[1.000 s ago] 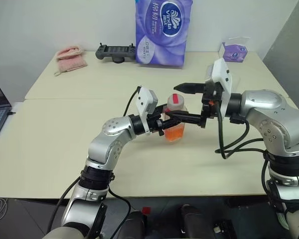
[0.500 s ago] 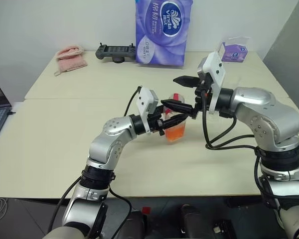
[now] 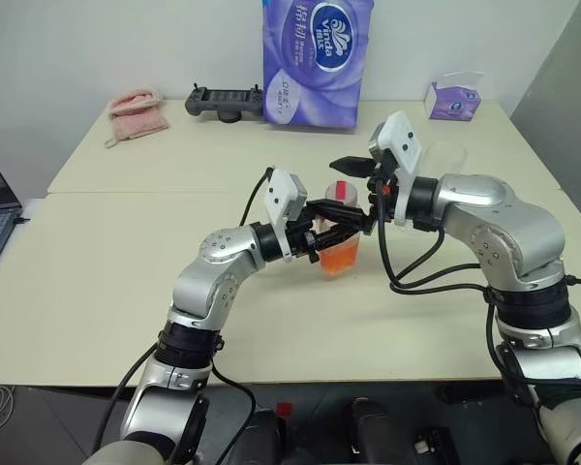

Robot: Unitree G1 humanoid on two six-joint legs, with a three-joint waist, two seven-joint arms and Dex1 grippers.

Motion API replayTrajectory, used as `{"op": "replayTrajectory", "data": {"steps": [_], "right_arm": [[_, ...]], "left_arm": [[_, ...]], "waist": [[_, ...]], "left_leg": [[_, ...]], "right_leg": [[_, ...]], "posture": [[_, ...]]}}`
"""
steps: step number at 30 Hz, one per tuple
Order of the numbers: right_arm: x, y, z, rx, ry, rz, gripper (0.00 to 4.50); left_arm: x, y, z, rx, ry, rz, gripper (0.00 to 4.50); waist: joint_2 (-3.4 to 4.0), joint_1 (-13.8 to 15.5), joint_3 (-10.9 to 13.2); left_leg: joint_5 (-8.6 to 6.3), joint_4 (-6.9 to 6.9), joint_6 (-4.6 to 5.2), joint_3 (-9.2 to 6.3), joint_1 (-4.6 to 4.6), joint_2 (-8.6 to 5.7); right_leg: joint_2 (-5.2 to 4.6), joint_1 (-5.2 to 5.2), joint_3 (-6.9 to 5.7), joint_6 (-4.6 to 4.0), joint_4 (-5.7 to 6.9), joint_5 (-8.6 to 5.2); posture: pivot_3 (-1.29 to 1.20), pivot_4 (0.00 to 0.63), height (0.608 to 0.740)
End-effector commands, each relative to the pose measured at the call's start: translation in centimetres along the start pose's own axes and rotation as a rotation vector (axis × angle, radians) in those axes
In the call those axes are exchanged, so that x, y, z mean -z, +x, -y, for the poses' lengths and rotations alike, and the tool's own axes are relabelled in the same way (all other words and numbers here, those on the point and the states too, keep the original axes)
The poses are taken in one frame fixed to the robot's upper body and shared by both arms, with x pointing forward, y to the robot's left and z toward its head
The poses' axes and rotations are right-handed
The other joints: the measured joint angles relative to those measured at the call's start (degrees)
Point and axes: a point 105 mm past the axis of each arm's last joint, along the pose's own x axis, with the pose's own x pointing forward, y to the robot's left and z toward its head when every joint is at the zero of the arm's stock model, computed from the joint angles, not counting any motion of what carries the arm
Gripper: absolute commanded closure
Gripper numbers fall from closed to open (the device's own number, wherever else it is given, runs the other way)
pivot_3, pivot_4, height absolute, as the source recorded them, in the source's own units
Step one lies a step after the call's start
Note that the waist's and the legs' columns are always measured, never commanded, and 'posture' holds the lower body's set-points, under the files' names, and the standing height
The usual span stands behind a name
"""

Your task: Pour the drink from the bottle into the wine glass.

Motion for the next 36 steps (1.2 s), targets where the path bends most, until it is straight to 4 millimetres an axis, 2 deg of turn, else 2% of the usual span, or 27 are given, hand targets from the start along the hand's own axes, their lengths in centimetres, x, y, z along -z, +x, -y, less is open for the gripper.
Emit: {"op": "replayTrajectory", "data": {"steps": [1,4,10,15,19,23,28,36], "right_arm": [[-1.7,-2.0,2.6,0.110,-0.046,0.045,0.00],[-1.7,-2.9,2.6,0.101,-0.039,0.045,0.00],[-1.2,-4.5,1.4,0.028,-0.019,0.024,0.00],[-0.8,-6.1,-1.8,-0.167,0.007,0.012,0.00],[-0.3,-6.6,-3.0,-0.226,0.005,-0.018,0.00],[-0.6,-6.2,-2.7,-0.202,0.004,0.008,0.00],[-1.7,-4.8,-1.0,-0.092,0.054,0.076,0.00],[-2.3,-3.1,-1.3,-0.089,0.096,0.105,0.00]], "left_arm": [[-1.8,0.3,0.7,0.038,0.058,0.059,2.39],[-1.8,0.3,0.7,0.036,0.060,0.057,2.39],[-1.6,0.3,0.8,0.038,0.058,0.054,2.39],[-1.5,0.5,0.9,0.048,0.061,0.048,2.39],[-1.6,0.5,0.9,0.052,0.064,0.047,2.39],[-1.6,0.4,0.8,0.049,0.065,0.046,2.39],[-1.6,0.3,0.7,0.046,0.066,0.044,2.39],[-1.5,0.2,0.7,0.038,0.067,0.041,2.39]], "waist": [[0.00,0.00,0.00],[0.00,0.01,0.00],[0.00,0.05,0.00],[0.00,0.06,0.00],[0.00,-0.04,0.00],[0.00,-0.04,0.00],[0.00,-0.09,0.00],[0.00,0.07,0.00]], "left_leg": [[0.00,0.00,0.00,0.01,0.00,0.00],[0.00,0.00,0.00,0.01,-0.02,0.00],[-0.01,-0.02,0.01,0.00,-0.02,-0.01],[-0.01,-0.01,0.01,0.01,-0.01,-0.02],[-0.01,0.00,0.01,0.03,0.01,-0.02],[0.00,0.04,0.01,0.06,0.04,-0.02],[0.00,0.05,0.01,0.05,0.05,0.00],[0.00,0.03,0.01,0.01,0.00,0.01]], "right_leg": [[0.00,0.00,0.01,0.00,-0.01,0.00],[-0.01,0.00,0.01,0.00,-0.02,0.00],[-0.01,0.01,0.00,0.01,-0.03,0.00],[0.00,0.04,-0.01,0.01,-0.04,0.00],[0.02,0.05,0.00,0.02,-0.04,-0.01],[0.06,0.07,0.01,0.02,-0.03,-0.01],[0.08,0.07,0.02,0.02,-0.02,-0.01],[0.01,0.06,0.02,0.01,-0.04,0.00]], "posture": [[0.00,0.150,0.740],[0.00,0.150,0.740],[0.00,0.150,0.740],[0.00,0.150,0.740],[0.00,0.150,0.740],[0.00,0.150,0.740],[0.00,0.150,0.740],[0.00,0.150,0.740]]}}
